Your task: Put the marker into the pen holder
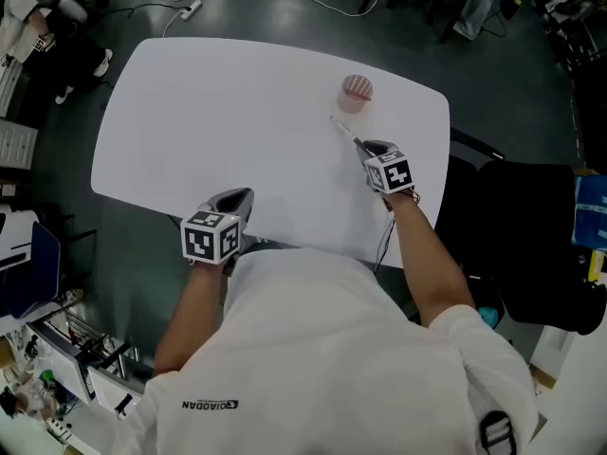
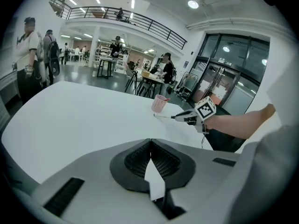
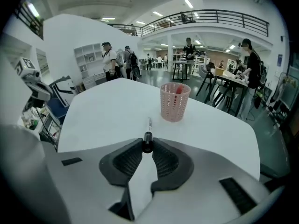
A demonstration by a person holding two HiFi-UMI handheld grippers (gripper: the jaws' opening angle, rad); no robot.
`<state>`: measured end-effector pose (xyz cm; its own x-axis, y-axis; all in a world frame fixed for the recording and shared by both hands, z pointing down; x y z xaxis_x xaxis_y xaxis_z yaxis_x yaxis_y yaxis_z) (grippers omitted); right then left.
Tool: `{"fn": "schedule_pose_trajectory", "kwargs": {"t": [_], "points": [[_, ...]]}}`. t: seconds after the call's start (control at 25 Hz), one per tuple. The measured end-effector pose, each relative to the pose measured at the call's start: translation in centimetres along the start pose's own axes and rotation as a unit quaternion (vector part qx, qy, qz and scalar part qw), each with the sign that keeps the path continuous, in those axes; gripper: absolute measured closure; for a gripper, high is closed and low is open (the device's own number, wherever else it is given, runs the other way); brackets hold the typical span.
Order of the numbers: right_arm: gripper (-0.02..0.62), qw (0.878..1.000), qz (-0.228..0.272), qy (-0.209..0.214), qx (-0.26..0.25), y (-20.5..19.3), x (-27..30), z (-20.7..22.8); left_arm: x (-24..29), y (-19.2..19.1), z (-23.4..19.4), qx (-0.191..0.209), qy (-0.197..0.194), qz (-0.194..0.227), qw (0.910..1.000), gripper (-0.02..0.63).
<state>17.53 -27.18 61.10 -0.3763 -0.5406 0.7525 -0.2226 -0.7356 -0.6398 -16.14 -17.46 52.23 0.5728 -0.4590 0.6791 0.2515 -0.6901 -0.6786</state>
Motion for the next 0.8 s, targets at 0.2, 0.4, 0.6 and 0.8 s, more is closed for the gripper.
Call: {"fn": "schedule_pose_trajectory", "kwargs": {"t": [0.2,0.4,0.6,0.8], "points": [[0.511,0.997,0.04,0.019,0.065,-1.8,-4.3,-1.4,0.7,1.0,-0.3,0.004,-0.005,0.007,1.0,0.578],[0.511,0.992,0.071,0.017,0.099,-1.6,-7.3,-1.7,1.3,2.1,0.0,0.016,-0.017,0.012,0.9997,0.578],[0.511,0.987,0.115,0.009,0.11,1.4,-9.3,-1.3,1.7,2.5,0.4,0.025,-0.028,0.012,0.9992,0.578],[0.511,0.984,0.15,-0.004,0.099,5.2,-10.2,-0.7,1.6,2.2,0.0,0.019,-0.03,0.015,0.9993,0.578]]}}
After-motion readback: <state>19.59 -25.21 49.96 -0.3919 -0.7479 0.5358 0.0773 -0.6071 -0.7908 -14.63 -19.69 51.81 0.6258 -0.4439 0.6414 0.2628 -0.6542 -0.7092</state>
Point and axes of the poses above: the fingertips, and each gripper's own axes: x forward along the fingers, z to its right, y out of its top, the point moved 7 cm from there along -x, backward along the fingers, and after that the axes turned 7 degrees about x, right-handed, at the moved point
